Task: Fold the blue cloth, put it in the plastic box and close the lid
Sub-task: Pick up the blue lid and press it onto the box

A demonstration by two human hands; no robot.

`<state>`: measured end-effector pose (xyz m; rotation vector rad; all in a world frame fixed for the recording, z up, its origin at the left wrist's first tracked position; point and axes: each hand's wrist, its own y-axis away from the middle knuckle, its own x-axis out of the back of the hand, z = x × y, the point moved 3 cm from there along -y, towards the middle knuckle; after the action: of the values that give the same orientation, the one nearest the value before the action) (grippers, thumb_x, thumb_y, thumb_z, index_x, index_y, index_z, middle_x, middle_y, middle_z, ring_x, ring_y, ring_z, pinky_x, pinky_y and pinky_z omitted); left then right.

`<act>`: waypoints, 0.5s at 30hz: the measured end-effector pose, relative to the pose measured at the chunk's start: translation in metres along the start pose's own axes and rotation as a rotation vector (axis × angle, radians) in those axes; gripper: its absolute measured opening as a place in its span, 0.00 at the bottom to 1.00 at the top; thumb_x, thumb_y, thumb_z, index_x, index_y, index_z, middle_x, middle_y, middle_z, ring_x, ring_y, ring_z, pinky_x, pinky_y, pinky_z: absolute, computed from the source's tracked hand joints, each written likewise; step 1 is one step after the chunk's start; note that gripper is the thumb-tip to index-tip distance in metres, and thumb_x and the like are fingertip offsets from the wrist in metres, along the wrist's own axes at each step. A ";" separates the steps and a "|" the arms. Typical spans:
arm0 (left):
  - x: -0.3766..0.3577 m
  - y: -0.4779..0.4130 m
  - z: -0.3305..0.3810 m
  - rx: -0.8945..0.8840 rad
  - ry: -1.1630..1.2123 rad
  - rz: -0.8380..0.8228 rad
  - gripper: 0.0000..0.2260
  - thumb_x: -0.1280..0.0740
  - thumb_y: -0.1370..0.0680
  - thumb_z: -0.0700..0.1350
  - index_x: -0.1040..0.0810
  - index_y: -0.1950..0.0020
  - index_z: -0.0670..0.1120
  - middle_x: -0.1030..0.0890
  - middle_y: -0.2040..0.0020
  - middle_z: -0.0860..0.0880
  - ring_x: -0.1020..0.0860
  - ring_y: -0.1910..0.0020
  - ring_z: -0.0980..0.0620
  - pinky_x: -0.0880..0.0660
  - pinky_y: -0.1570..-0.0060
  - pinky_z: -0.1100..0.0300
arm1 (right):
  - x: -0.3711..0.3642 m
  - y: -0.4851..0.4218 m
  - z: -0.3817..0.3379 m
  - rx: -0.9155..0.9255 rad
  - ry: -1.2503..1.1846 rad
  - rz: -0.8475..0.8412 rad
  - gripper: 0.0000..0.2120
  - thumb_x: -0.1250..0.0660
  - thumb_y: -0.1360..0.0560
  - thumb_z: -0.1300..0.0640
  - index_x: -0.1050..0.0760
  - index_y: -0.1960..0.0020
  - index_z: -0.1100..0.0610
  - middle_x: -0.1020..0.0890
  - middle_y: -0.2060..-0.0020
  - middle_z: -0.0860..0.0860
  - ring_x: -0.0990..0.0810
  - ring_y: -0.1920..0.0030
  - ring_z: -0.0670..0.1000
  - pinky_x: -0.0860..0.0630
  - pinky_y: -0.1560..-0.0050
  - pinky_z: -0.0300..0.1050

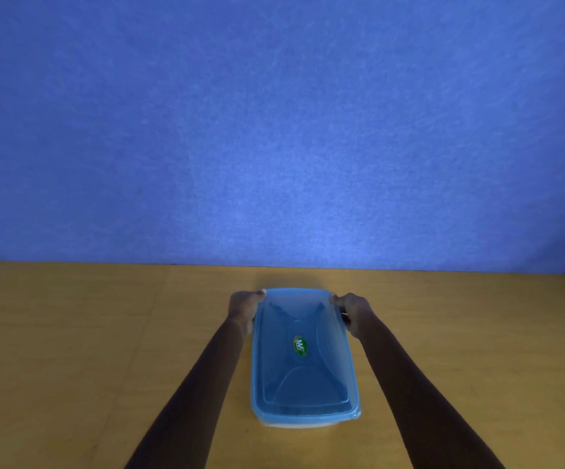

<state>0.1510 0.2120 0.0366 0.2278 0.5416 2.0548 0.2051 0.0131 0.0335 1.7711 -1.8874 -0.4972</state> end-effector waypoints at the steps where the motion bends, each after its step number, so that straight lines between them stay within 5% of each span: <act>1: 0.000 -0.002 -0.001 -0.003 -0.004 0.007 0.04 0.35 0.23 0.37 0.28 0.55 0.37 0.28 0.53 0.40 0.30 0.53 0.46 0.33 0.56 0.54 | 0.000 0.001 0.000 0.014 0.019 -0.004 0.08 0.35 0.24 0.62 0.28 0.59 0.66 0.27 0.65 0.56 0.28 0.62 0.54 0.31 0.64 0.47; 4: 0.001 -0.005 -0.004 -0.009 -0.027 0.046 0.07 0.33 0.24 0.38 0.28 0.58 0.36 0.28 0.55 0.40 0.30 0.54 0.46 0.35 0.55 0.53 | -0.002 0.009 0.003 0.113 0.122 0.002 0.11 0.35 0.24 0.56 0.26 0.58 0.64 0.25 0.58 0.59 0.27 0.55 0.55 0.32 0.54 0.48; 8: 0.001 -0.002 -0.005 -0.118 -0.172 0.079 0.11 0.34 0.24 0.41 0.29 0.65 0.40 0.29 0.59 0.41 0.30 0.58 0.47 0.35 0.57 0.56 | 0.003 0.026 0.018 0.222 0.123 -0.042 0.18 0.40 0.21 0.51 0.22 0.54 0.67 0.23 0.58 0.60 0.26 0.55 0.55 0.31 0.54 0.47; 11: 0.003 0.010 -0.006 -0.219 -0.313 0.126 0.11 0.36 0.22 0.45 0.21 0.57 0.37 0.23 0.56 0.34 0.24 0.54 0.41 0.31 0.56 0.55 | 0.013 0.040 0.035 0.253 0.134 -0.079 0.17 0.41 0.21 0.50 0.24 0.59 0.61 0.22 0.59 0.58 0.26 0.57 0.54 0.31 0.56 0.47; 15: 0.008 0.031 -0.015 -0.245 -0.454 0.207 0.16 0.41 0.20 0.48 0.24 0.46 0.36 0.20 0.44 0.37 0.23 0.45 0.39 0.28 0.50 0.53 | 0.028 0.056 0.058 0.256 0.154 -0.063 0.16 0.39 0.22 0.48 0.24 0.63 0.57 0.21 0.62 0.54 0.24 0.61 0.52 0.29 0.60 0.45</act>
<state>0.1171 0.2013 0.0377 0.6053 -0.0143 2.1520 0.1254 -0.0141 0.0219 1.9743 -1.8578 -0.1395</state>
